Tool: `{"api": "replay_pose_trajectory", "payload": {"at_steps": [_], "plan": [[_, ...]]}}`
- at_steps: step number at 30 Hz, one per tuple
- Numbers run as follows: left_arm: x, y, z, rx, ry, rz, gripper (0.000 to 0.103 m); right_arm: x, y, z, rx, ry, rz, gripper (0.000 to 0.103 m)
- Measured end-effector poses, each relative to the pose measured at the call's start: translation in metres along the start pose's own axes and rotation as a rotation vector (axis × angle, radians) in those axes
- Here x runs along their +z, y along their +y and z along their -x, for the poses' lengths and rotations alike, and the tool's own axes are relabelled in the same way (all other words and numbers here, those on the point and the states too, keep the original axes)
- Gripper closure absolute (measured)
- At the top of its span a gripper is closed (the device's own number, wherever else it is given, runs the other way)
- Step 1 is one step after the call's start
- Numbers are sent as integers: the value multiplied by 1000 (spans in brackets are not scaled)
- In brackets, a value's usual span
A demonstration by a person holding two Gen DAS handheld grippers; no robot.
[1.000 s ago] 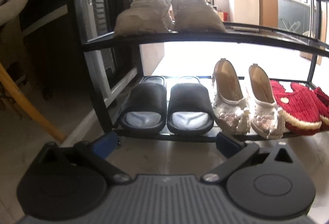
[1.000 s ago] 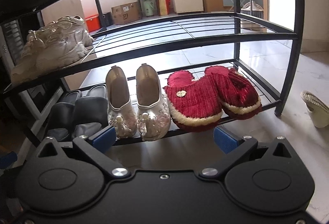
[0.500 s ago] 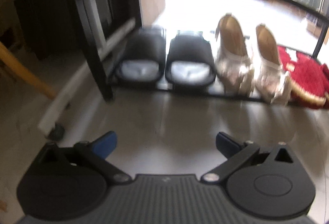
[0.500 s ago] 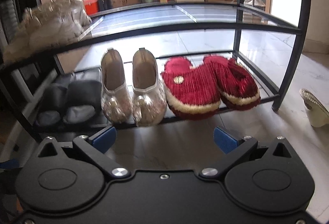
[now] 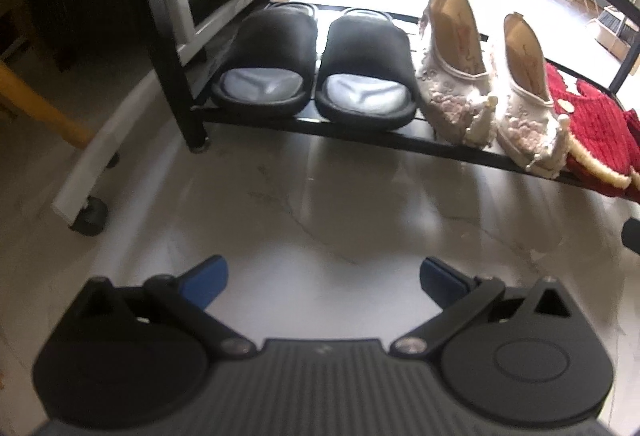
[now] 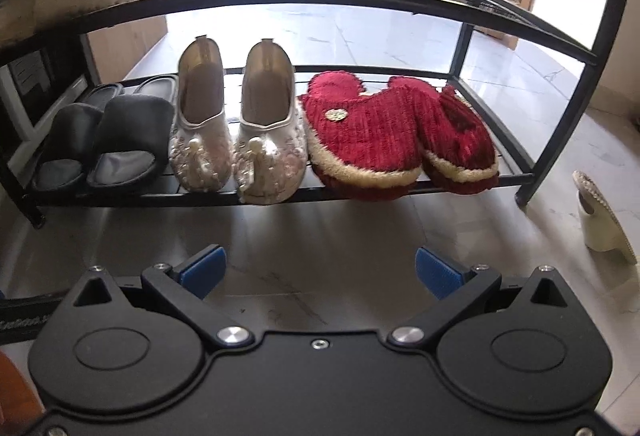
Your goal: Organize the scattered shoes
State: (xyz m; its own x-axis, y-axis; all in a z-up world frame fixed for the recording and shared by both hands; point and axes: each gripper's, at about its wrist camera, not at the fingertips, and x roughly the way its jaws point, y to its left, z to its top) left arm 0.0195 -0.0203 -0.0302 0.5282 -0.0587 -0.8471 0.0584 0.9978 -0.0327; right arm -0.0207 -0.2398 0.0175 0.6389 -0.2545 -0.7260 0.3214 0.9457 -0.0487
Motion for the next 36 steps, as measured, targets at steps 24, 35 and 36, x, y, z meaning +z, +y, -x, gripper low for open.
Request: {"api": "replay_pose_trajectory", "payload": {"at_steps": [24,35,36], "plan": [[16,-188,43,-129,-101,-310,1,23,-197,36,-151,-214,-472,0],[8,-289,53,-276,-154,-416,1,-49,-302,62,-341,-353,-696,0],[7,-294,53,-302,-153,-416,1,-60,-309,70,-382,-401,-702,0]]}}
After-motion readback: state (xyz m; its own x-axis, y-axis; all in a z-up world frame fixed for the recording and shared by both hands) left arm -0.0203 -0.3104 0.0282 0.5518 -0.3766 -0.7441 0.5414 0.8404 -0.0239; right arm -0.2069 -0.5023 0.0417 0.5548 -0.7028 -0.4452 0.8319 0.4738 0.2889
